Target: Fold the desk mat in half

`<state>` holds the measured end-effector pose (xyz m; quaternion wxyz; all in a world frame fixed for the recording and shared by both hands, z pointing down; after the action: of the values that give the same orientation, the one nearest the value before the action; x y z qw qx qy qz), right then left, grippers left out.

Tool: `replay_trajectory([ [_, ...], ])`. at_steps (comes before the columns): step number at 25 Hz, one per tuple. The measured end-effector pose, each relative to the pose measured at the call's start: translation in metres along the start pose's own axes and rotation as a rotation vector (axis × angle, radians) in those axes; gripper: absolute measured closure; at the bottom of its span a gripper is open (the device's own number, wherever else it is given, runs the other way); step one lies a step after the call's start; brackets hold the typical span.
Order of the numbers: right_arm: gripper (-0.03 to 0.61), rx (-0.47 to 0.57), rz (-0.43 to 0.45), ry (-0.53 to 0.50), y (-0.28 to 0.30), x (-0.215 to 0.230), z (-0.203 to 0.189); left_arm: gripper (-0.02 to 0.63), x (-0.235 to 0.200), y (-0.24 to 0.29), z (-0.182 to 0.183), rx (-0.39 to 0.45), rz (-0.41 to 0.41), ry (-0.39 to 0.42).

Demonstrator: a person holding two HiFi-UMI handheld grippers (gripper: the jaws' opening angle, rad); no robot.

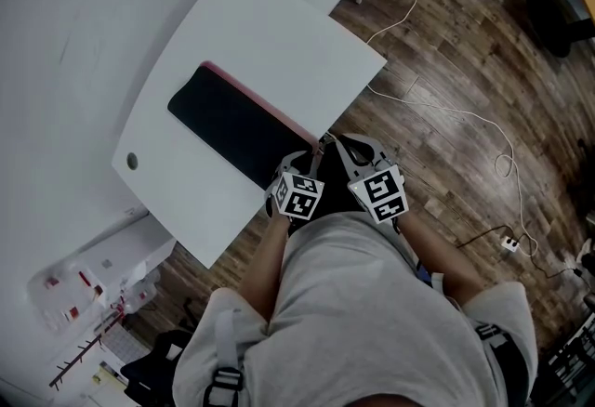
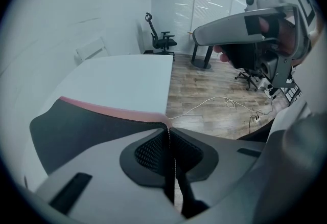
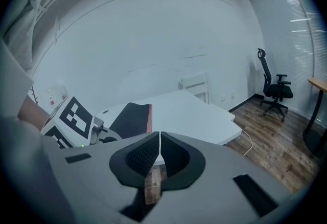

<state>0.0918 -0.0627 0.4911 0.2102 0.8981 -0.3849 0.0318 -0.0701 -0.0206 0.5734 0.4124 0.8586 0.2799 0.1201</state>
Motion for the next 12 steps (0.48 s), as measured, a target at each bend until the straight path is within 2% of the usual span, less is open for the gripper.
replay_trajectory([
  [12,0.537,0.009,-0.016,0.016,-0.0042,0.0017,0.0016,0.569,0.0009,0.0045,0.0056,0.002,-0.010,0.020],
])
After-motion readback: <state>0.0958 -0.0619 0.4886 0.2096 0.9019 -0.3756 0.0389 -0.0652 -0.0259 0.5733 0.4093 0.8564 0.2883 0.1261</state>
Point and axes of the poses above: the fingertips, and each gripper's own axes: y forward along the fingers, x to its right, z out of its top, the point moved 10 cm from there along -y, backward along the fingers, and after that the axes turned 10 degrees about x, right-handed, at the moved point
